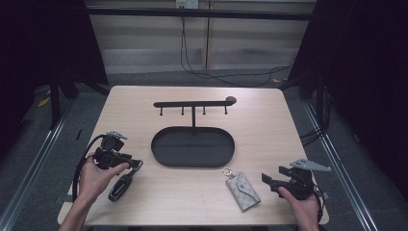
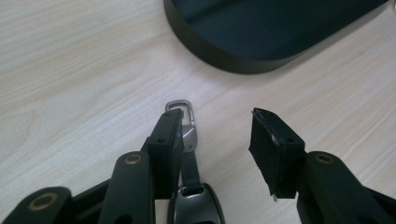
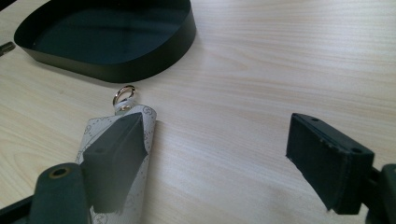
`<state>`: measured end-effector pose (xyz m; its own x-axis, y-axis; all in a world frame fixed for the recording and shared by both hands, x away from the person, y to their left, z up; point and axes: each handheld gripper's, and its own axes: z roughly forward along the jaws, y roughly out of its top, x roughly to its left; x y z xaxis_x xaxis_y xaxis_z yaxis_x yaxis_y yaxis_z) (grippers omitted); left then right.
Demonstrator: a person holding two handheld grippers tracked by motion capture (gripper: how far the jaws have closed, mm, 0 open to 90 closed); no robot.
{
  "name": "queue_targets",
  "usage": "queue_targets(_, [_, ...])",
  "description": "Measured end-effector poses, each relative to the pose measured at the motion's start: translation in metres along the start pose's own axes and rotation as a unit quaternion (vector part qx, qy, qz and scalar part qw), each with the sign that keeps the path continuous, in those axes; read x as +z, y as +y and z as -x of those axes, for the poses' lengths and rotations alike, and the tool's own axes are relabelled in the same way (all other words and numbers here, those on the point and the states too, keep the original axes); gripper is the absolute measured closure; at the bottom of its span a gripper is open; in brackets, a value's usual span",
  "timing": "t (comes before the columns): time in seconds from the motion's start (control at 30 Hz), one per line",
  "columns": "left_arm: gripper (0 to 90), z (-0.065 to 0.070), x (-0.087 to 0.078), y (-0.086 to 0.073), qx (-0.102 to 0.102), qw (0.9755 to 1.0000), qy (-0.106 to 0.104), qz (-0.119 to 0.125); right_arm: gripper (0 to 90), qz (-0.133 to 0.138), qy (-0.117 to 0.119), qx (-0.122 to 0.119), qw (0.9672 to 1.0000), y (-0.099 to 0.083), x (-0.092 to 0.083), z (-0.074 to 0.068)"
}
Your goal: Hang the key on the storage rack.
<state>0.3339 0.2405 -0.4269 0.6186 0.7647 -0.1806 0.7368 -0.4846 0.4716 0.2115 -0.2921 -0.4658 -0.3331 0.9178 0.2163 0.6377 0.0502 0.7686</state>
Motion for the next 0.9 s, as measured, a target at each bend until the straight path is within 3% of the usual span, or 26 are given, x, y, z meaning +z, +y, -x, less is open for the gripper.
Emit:
queue_targets(0.13, [58.7,-0.002,0.009,0.004,0.008,0.9993,0.01,-0.035,19.1,-0.002,0.004,0.005,1.0,0.001,0.001,0.001])
queue_targets(0.23, [56.6,-0.002,0.014,0.004,0.001,0.999,0.012,-0.044,19.1,-0.002,0.003,0.005,1.0,0.0,0.001,0.001])
queue_targets(0.27, [52.5,-0.002,0.022,0.005,0.0,0.9972,0.009,-0.074,19.1,-0.002,0.003,0.006,1.0,0.0,0.0,0.001])
queue_targets(0.3, [52.0,-0.002,0.022,0.005,0.0,0.9972,0.009,-0.074,19.1,-0.001,0.002,0.007,1.0,0.0,0.0,0.001])
queue_targets(0.37, [52.2,-0.001,0.028,0.006,-0.004,0.9965,0.036,-0.075,19.1,0.0,0.004,0.011,0.9999,0.0,0.0,0.002])
queue_targets(0.43, [53.0,-0.004,0.03,0.007,-0.006,0.9959,0.029,-0.085,19.1,-0.002,0.004,0.01,0.9999,0.0,0.0,0.002])
queue_targets(0.47, [54.3,-0.006,0.032,0.008,-0.009,0.9954,0.038,-0.088,19.1,-0.002,0.004,0.009,0.9999,0.0,0.0,0.002])
queue_targets(0.57, [58.9,-0.008,0.034,0.009,-0.007,0.9946,0.037,-0.096,19.1,-0.002,0.005,0.01,0.9999,0.0,0.0,0.002])
queue_targets(0.6, [60.6,-0.009,0.037,0.01,-0.007,0.9934,0.033,-0.11,19.1,-0.002,0.005,0.01,0.9999,0.0,0.0,0.002])
queue_targets(0.73, [65.1,-0.009,0.04,0.01,-0.004,0.9932,0.04,-0.11,19.1,-0.004,0.003,0.011,0.9999,0.0,0.001,0.002])
queue_targets(0.9, [65.1,-0.01,0.044,0.011,0.002,0.9909,0.039,-0.129,19.1,-0.008,0.006,0.01,0.9999,0.0,0.002,0.002])
